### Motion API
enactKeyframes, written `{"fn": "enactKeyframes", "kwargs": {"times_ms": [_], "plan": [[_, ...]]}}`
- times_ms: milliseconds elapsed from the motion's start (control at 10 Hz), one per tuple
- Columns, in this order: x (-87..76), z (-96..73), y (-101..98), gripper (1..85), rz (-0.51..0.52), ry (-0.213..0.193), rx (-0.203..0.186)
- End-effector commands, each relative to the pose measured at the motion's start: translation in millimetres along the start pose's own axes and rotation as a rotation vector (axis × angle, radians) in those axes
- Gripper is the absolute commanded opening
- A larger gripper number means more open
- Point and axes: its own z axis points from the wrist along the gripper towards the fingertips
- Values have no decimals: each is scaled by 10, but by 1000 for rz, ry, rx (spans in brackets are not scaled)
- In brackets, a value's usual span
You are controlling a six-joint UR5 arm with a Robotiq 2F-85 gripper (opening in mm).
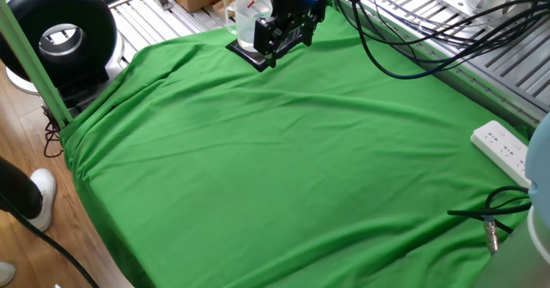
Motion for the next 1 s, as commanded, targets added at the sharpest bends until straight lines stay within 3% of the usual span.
{"fn": "enactKeyframes", "kwargs": {"times_ms": [0, 400, 500, 700, 800, 900], "plan": [[-567, -70, -179, 13, 201, -228, 56], [-572, -20, -43, 13, 223, -226, 55], [-584, -52, -50, 13, 207, -231, 67], [-570, -26, 1, 13, 176, -220, 53], [-615, 24, 2, 13, 154, -232, 55], [-811, 28, 14, 13, 114, -304, 52]]}}
